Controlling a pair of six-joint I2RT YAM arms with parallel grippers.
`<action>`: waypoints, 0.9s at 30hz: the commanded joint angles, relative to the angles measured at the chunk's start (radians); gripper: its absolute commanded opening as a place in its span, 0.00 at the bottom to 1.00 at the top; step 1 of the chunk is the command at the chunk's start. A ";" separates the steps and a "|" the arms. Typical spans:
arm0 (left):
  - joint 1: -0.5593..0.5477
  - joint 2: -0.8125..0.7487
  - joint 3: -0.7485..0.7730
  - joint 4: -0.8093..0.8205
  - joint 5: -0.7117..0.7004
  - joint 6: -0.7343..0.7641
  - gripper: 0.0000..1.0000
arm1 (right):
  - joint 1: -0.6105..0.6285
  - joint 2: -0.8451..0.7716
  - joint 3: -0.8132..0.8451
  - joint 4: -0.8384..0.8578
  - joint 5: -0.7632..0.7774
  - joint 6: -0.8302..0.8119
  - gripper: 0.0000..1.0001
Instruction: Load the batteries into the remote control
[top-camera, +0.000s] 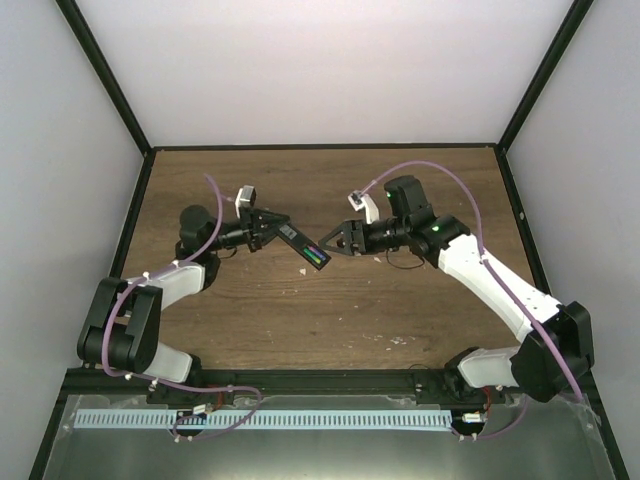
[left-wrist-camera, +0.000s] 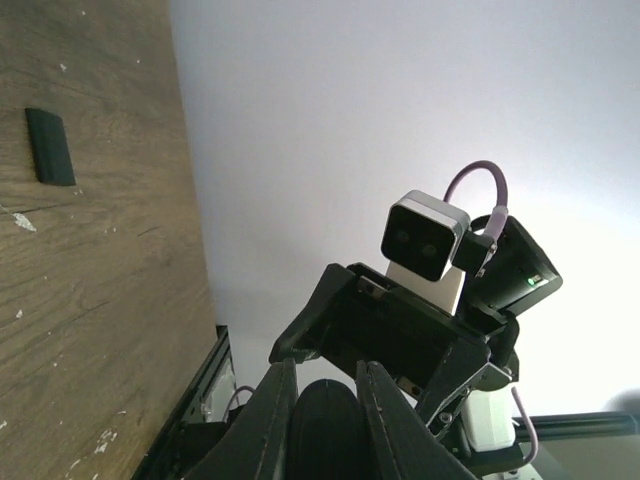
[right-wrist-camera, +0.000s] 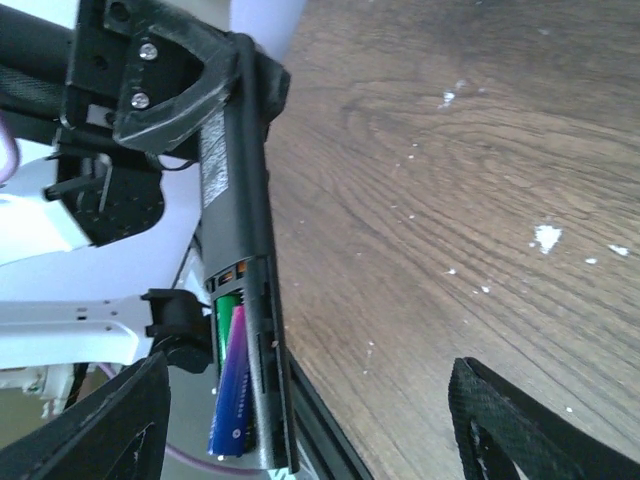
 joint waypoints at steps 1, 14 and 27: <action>0.014 0.000 -0.015 0.144 -0.007 -0.083 0.00 | -0.008 0.005 0.001 0.063 -0.118 0.045 0.69; 0.022 0.012 -0.026 0.227 -0.018 -0.132 0.00 | -0.008 0.049 -0.022 0.147 -0.256 0.106 0.64; 0.024 0.066 -0.049 0.354 -0.023 -0.199 0.00 | -0.008 0.054 -0.025 0.156 -0.290 0.105 0.54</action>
